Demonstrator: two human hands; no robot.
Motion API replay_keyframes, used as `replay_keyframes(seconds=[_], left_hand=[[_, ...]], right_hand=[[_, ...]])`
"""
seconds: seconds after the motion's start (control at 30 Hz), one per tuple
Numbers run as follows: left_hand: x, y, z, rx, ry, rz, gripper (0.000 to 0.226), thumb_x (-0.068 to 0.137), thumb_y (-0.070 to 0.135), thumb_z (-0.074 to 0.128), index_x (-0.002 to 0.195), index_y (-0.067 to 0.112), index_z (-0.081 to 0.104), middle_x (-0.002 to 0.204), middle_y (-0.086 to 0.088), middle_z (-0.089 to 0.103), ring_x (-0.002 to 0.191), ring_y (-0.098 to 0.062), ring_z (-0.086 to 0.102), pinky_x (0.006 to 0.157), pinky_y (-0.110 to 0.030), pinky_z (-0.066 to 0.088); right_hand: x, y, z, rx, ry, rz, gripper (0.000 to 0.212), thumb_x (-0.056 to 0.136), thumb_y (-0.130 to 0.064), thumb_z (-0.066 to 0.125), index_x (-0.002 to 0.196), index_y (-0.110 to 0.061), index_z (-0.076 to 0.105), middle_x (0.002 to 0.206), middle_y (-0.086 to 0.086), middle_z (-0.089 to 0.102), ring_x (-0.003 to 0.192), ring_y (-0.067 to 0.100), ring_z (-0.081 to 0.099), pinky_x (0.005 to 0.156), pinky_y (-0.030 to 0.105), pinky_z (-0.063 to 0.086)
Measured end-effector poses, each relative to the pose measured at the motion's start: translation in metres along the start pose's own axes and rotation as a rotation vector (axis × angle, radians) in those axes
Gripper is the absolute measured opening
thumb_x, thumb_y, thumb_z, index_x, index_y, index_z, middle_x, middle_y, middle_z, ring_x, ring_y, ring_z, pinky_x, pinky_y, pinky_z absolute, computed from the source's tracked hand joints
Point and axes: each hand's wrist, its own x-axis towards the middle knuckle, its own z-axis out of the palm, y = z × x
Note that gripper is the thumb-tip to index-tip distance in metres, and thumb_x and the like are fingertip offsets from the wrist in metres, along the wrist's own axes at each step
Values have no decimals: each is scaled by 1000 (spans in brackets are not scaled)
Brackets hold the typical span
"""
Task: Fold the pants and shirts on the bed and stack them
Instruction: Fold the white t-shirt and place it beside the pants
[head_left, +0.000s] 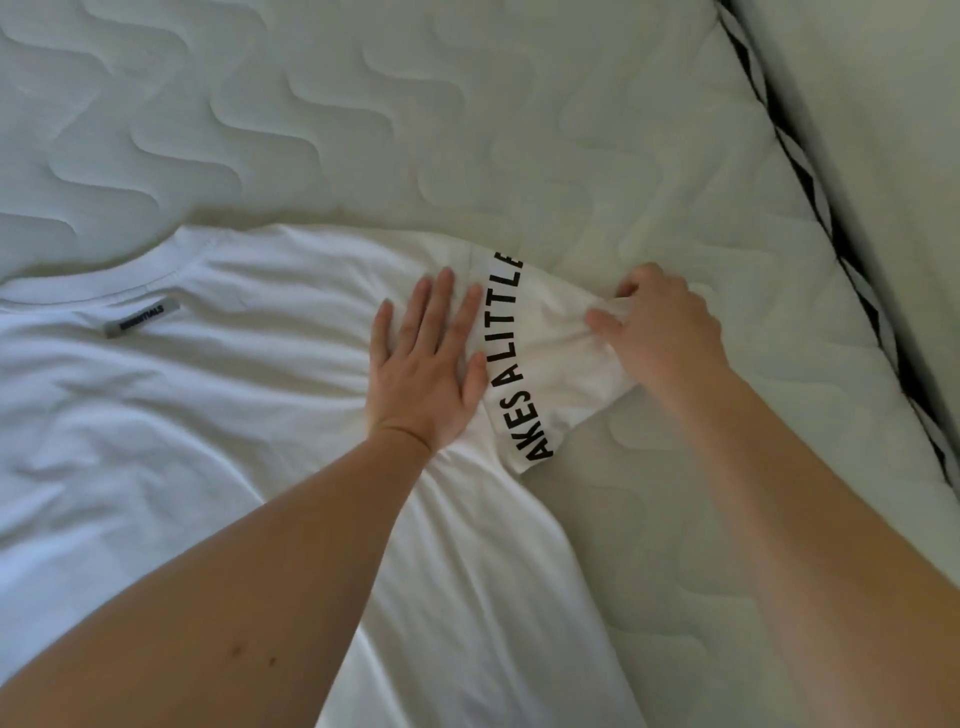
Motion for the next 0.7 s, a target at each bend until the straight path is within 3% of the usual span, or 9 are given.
replay_keyframes(seconds=[0.07,0.17,0.23,0.3,0.4,0.47,0.53,0.6,0.7], left_hand=[[1,0,-1,-7,-6,-36,70,96,51,23,159,24,5,167,0,6,153,-16,4,122,-48,7],[1,1,-1,-16,-3,-63,76,95,52,26,158,12,8,166,-4,9,153,-16,7,122,-48,8],[2,1,-1,-9,-6,-72,76,95,51,25,157,9,11,166,-6,10,153,-17,7,122,-48,9],[2,1,-1,-2,-16,-74,74,96,50,23,158,10,12,166,-5,9,153,-17,6,123,-48,8],[2,2,-3,-9,-26,-74,72,97,50,19,158,12,12,166,-3,8,153,-15,4,123,-47,7],[2,2,-3,-8,-28,-77,71,97,50,17,158,13,12,166,-3,8,153,-14,4,123,-47,7],[3,2,-4,-6,-29,-82,71,97,50,16,158,13,13,166,-3,9,153,-14,5,123,-47,7],[3,2,-4,-9,-28,-87,71,97,49,16,158,12,14,166,-3,10,153,-15,6,123,-47,7],[3,2,-3,-5,-28,-83,72,96,49,18,158,12,15,166,-4,11,153,-15,7,122,-48,8]], right_hand=[[1,9,-7,151,-125,111,40,87,-40,64,112,-9,58,110,11,62,99,30,58,74,34,40],[1,21,-13,239,-100,80,30,90,-36,66,88,-7,63,92,13,68,87,31,62,66,33,38],[-2,26,-15,568,-58,114,27,89,-33,68,89,-6,66,91,14,70,85,32,65,75,41,51],[-5,32,-14,943,-92,179,17,89,-29,69,86,-12,71,88,9,72,83,26,68,87,46,53],[-12,34,-8,1312,-161,366,15,90,-25,65,81,-16,73,78,0,74,75,16,70,75,34,57],[-19,31,-3,1512,-212,397,20,92,-21,60,78,-18,74,74,-2,74,69,11,70,64,26,55],[-22,26,0,1650,-178,395,27,94,-20,55,71,-17,69,71,0,69,67,12,67,63,27,53],[-23,20,0,1728,-147,345,27,98,-24,48,77,-17,64,73,-1,69,71,12,67,69,28,50],[-26,16,1,1558,-357,123,41,102,-46,39,125,-18,60,114,-6,72,103,9,69,81,27,54]])
